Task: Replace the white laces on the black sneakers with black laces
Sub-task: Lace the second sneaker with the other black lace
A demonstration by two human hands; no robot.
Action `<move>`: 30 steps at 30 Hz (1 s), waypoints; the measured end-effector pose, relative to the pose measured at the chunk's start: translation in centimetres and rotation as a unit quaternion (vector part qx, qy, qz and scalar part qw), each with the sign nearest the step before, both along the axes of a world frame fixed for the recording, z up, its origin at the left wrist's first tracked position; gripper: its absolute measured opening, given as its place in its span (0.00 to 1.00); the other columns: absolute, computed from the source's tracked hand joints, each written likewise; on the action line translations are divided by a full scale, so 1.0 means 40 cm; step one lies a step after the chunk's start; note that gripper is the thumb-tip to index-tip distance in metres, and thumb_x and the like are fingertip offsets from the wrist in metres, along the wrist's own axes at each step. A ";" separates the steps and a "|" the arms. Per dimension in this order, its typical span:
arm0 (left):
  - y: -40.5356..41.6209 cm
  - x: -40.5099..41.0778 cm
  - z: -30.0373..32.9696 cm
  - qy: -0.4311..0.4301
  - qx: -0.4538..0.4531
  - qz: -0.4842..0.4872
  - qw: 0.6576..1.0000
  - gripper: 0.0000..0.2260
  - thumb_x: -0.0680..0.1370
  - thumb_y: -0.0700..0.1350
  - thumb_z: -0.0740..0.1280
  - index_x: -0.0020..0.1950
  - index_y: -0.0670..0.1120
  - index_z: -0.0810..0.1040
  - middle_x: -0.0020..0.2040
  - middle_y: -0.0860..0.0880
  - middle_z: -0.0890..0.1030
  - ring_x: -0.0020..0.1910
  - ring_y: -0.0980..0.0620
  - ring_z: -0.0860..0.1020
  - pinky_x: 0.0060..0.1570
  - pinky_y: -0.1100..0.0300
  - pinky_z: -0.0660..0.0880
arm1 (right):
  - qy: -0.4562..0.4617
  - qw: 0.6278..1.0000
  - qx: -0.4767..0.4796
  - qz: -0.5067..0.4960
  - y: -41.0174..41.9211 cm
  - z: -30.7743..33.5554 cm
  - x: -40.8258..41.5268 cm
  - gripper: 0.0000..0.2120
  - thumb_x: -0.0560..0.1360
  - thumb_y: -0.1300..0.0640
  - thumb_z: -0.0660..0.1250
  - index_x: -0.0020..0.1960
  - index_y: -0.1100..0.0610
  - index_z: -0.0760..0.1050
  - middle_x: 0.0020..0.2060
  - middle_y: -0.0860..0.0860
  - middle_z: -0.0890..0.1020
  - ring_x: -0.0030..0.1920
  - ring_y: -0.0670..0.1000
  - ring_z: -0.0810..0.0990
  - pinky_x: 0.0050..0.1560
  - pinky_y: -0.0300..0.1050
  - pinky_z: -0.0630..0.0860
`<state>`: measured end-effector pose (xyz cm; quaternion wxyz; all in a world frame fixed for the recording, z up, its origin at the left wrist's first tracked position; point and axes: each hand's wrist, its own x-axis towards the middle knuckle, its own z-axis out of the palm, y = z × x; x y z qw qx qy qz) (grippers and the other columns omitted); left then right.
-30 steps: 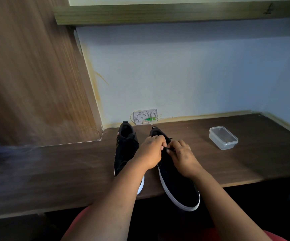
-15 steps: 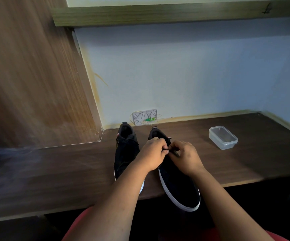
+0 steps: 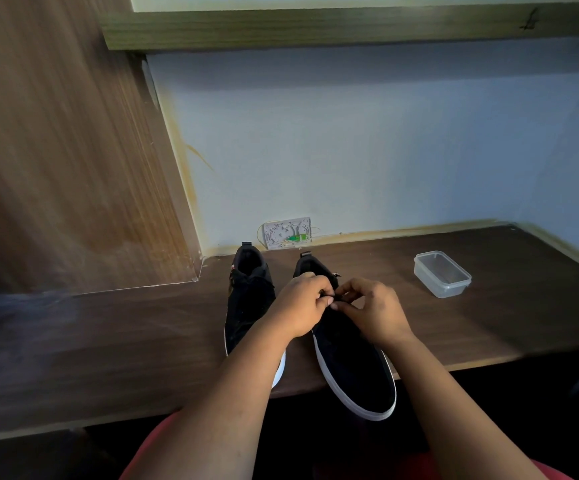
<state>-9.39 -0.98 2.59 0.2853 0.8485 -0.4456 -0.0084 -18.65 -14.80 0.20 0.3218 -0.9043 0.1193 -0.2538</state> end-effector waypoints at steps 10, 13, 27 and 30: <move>0.027 0.015 0.019 0.009 0.001 -0.007 1.000 0.02 0.76 0.39 0.69 0.45 0.45 0.80 0.46 0.51 0.76 0.44 0.53 0.76 0.48 0.57 0.76 | 0.028 0.998 -0.044 -0.029 -0.014 -0.001 0.000 0.05 0.69 0.53 0.75 0.41 0.45 0.80 0.35 0.37 0.80 0.47 0.47 0.74 0.47 0.48 0.74; 0.036 0.025 0.025 -0.013 0.021 0.004 1.000 0.03 0.76 0.39 0.68 0.45 0.46 0.79 0.46 0.51 0.76 0.45 0.53 0.75 0.49 0.55 0.76 | 0.042 0.997 -0.048 -0.050 -0.023 -0.002 -0.007 0.07 0.70 0.52 0.73 0.40 0.43 0.77 0.35 0.37 0.79 0.49 0.48 0.73 0.49 0.50 0.73; 0.013 0.005 0.005 -0.138 0.104 0.044 0.984 0.08 0.82 0.51 0.59 0.55 0.50 0.75 0.52 0.52 0.79 0.55 0.48 0.69 0.50 0.51 0.65 | 0.085 0.992 -0.079 -0.055 0.010 0.001 -0.002 0.08 0.76 0.47 0.66 0.52 0.48 0.78 0.46 0.44 0.82 0.57 0.52 0.69 0.50 0.48 0.64; 0.011 0.002 0.003 -0.147 0.115 0.041 0.982 0.10 0.82 0.51 0.58 0.56 0.51 0.76 0.54 0.53 0.78 0.57 0.48 0.68 0.51 0.52 0.63 | 0.075 0.983 -0.151 -0.072 0.023 0.008 -0.007 0.07 0.76 0.47 0.66 0.49 0.49 0.78 0.46 0.44 0.81 0.56 0.52 0.68 0.48 0.47 0.61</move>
